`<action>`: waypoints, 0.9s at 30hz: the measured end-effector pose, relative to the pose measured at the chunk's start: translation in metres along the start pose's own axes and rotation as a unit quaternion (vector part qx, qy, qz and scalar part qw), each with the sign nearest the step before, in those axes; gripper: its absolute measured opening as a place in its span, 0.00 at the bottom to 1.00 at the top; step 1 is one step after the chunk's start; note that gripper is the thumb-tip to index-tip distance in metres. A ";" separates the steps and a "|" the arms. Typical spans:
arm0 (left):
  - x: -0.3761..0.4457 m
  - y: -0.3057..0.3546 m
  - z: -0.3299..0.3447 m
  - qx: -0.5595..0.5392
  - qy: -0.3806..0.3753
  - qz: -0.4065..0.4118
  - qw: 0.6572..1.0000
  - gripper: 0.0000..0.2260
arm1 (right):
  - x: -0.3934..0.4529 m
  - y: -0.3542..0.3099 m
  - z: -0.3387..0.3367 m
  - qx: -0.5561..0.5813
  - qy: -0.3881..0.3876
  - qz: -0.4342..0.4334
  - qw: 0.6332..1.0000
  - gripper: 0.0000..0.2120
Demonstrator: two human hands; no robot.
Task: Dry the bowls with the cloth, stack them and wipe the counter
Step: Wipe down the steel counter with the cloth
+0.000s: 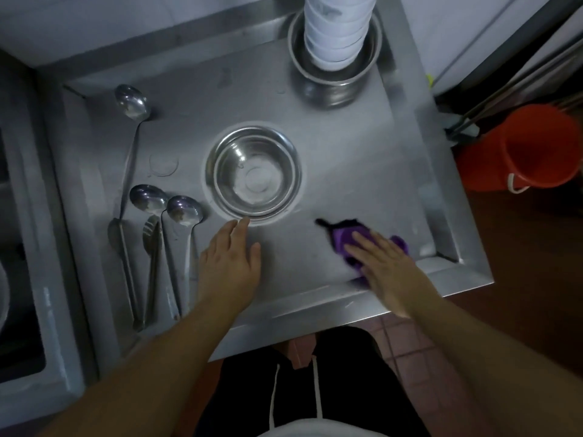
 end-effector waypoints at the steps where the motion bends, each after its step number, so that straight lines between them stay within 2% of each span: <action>1: 0.000 0.007 0.003 -0.006 -0.003 -0.001 1.000 0.26 | -0.003 0.023 -0.011 -0.018 0.002 0.029 0.999 0.26; 3: -0.002 0.019 0.009 -0.017 -0.005 -0.005 1.000 0.25 | -0.007 0.060 -0.029 -0.064 -0.009 0.070 0.995 0.28; 6: -0.001 0.035 0.017 -0.028 -0.005 -0.006 1.000 0.24 | -0.001 0.089 -0.046 -0.151 -0.025 0.028 0.988 0.32; 9: 0.003 0.046 0.021 -0.032 -0.002 -0.011 0.999 0.24 | 0.036 0.096 -0.065 -0.169 -0.022 0.036 0.985 0.36; 13: 0.007 0.051 0.025 -0.030 0.012 -0.019 0.999 0.23 | 0.117 0.076 -0.082 -0.091 0.041 0.135 0.986 0.30; 16: 0.007 0.048 0.024 -0.025 0.033 -0.039 0.998 0.23 | 0.157 0.038 -0.077 0.016 0.077 0.252 0.965 0.29; 17: 0.007 0.045 0.023 -0.026 0.038 -0.049 0.998 0.23 | 0.162 0.022 -0.072 0.046 0.087 0.262 0.960 0.29; 18: 0.006 0.043 0.022 -0.027 0.041 -0.059 0.997 0.23 | 0.163 0.005 -0.065 0.060 0.091 0.243 0.964 0.28; 19: 0.006 0.041 0.021 -0.028 0.042 -0.067 0.996 0.23 | 0.159 -0.014 -0.056 0.049 0.083 0.187 0.978 0.28; 21: 0.007 0.040 0.019 -0.024 0.040 -0.078 0.996 0.23 | 0.137 -0.047 -0.036 0.000 0.030 0.019 0.999 0.27; 23: 0.009 0.039 0.017 -0.021 0.040 -0.082 0.996 0.23 | 0.098 -0.062 -0.014 0.001 0.001 -0.120 0.993 0.25; 25: 0.011 0.040 0.014 -0.022 0.040 -0.088 0.995 0.22 | 0.058 -0.055 0.000 0.002 -0.021 -0.183 0.983 0.25; 27: 0.012 0.040 0.012 -0.025 0.039 -0.089 0.995 0.22 | 0.029 -0.028 0.004 -0.014 -0.015 -0.174 0.984 0.27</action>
Point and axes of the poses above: each hand's wrist, its own x-axis towards the middle knuckle, its own z-axis out of the palm, y = z × x, the point moved 2 cm from there along x, towards the middle knuckle, and after that the axes turned 10 degrees about z, right-handed, at the moved point
